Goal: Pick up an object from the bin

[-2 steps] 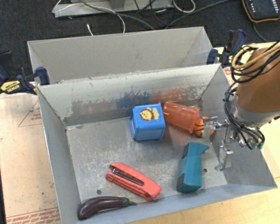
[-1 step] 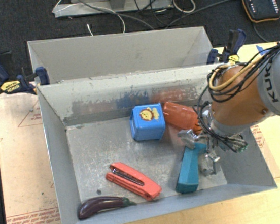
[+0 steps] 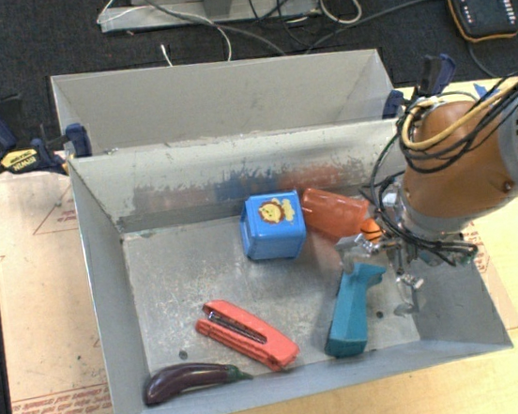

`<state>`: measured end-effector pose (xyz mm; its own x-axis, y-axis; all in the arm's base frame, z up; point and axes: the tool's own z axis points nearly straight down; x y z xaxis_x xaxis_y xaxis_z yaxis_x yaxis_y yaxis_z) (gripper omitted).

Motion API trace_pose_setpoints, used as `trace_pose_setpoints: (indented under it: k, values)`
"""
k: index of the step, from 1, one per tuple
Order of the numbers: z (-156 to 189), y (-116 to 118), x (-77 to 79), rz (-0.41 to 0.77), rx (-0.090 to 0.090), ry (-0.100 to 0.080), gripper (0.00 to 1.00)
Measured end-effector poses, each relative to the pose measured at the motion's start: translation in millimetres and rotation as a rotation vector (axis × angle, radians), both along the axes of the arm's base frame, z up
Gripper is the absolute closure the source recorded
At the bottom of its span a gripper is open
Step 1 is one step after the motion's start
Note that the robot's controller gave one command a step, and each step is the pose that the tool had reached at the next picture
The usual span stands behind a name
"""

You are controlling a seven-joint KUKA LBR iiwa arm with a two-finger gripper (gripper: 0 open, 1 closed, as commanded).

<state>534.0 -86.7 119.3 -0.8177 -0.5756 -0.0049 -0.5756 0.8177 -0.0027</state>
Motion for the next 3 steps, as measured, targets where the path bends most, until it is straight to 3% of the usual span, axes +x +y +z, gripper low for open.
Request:
trace_pose_setpoints:
  k: [1, 2, 3]
  values:
    - [-20, 44, -2.4, 0.085, 0.004, -0.010, 0.00]
    - [-51, 41, -3.1, 0.360, 0.000, -0.001, 0.00]
    - [-48, 62, -9.5, 0.410, -0.001, -0.014, 1.00]
